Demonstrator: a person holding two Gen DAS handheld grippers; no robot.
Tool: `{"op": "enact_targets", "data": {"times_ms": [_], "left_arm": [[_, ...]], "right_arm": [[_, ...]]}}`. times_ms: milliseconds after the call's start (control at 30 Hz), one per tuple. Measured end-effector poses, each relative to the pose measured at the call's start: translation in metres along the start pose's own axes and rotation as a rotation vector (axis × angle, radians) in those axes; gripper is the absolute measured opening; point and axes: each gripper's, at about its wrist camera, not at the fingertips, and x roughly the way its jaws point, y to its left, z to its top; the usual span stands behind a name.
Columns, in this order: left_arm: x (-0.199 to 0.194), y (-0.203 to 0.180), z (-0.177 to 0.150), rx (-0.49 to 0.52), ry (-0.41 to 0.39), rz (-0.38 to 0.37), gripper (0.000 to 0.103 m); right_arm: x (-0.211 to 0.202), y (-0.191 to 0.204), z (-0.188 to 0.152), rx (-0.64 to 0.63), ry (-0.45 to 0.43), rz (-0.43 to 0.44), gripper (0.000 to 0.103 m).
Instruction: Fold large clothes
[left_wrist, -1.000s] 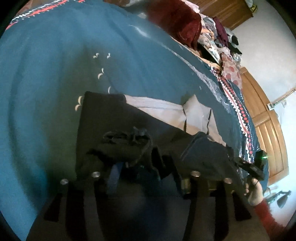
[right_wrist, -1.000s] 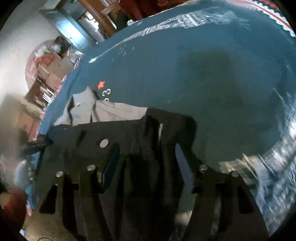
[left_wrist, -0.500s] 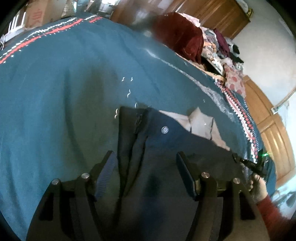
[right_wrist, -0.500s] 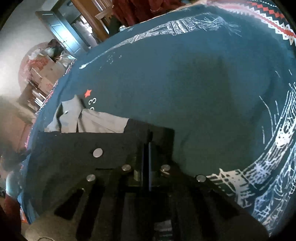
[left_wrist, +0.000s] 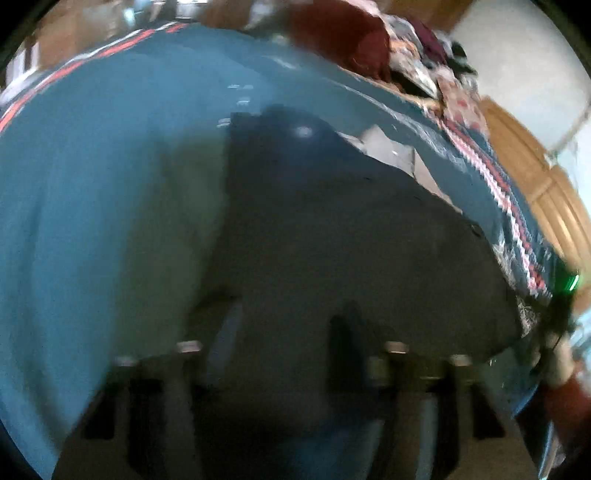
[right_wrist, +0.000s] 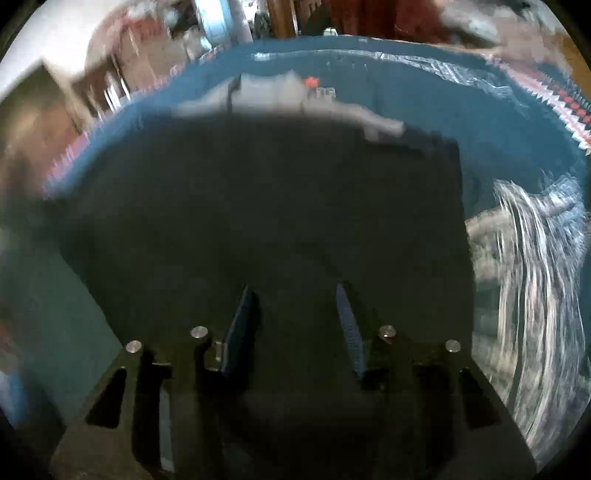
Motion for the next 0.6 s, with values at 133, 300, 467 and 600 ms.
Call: {"op": "enact_targets", "data": {"times_ms": [133,300,467,600], "left_arm": [[-0.047,0.039,-0.013,-0.093,-0.045,0.175,0.058],[-0.097,0.042,-0.041,-0.147,-0.092,0.097,0.066],[-0.105,-0.002,-0.088,-0.198,-0.124,-0.135,0.078],[-0.079,-0.024,-0.102,-0.218,-0.113,-0.164,0.078]], "right_arm": [[-0.034,-0.013,-0.017,0.07,-0.03,-0.074,0.061],[-0.073,-0.004,-0.041,0.089,-0.049,-0.121,0.064],[-0.073,0.011,-0.072,0.122,-0.038,-0.165,0.072],[-0.068,0.015,-0.09,0.142,-0.044,-0.202,0.076]]}}
